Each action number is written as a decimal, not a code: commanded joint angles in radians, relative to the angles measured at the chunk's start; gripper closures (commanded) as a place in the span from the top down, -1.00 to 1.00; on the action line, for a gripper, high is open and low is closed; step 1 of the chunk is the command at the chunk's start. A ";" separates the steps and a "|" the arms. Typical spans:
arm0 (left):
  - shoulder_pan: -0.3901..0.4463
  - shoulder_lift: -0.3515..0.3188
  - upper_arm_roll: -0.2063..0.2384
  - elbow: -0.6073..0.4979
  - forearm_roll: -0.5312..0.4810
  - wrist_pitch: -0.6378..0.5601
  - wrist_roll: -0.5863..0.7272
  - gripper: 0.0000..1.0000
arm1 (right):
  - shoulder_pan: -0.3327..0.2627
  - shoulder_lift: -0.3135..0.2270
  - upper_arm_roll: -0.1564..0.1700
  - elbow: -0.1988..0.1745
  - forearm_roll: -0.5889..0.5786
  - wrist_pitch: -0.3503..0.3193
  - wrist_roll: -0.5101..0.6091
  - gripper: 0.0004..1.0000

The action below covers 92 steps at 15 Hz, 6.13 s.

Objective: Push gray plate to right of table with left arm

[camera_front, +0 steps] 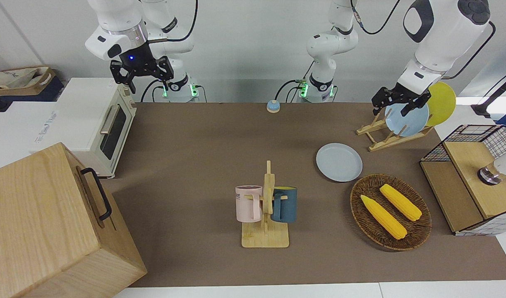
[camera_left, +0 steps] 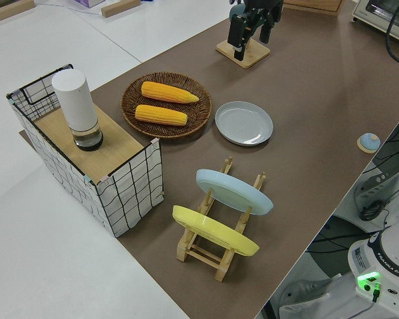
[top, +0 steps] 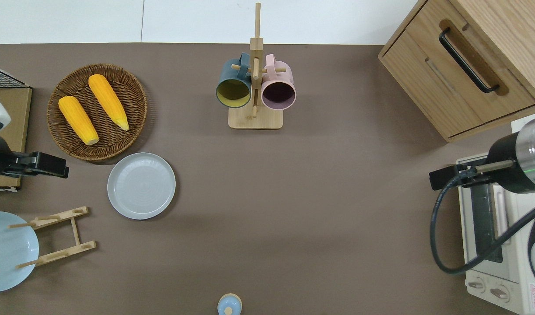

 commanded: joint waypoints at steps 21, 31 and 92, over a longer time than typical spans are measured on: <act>-0.002 -0.010 -0.013 -0.355 -0.005 0.364 -0.027 0.98 | -0.020 -0.003 0.015 0.008 0.010 -0.015 0.002 0.97; -0.002 0.020 -0.011 -0.500 0.004 0.571 -0.026 0.98 | -0.020 -0.003 0.015 0.008 0.010 -0.015 0.001 0.97; -0.362 0.099 -0.010 -0.707 0.075 0.887 -0.616 -1.00 | -0.020 -0.003 0.014 0.008 0.010 -0.015 0.001 0.97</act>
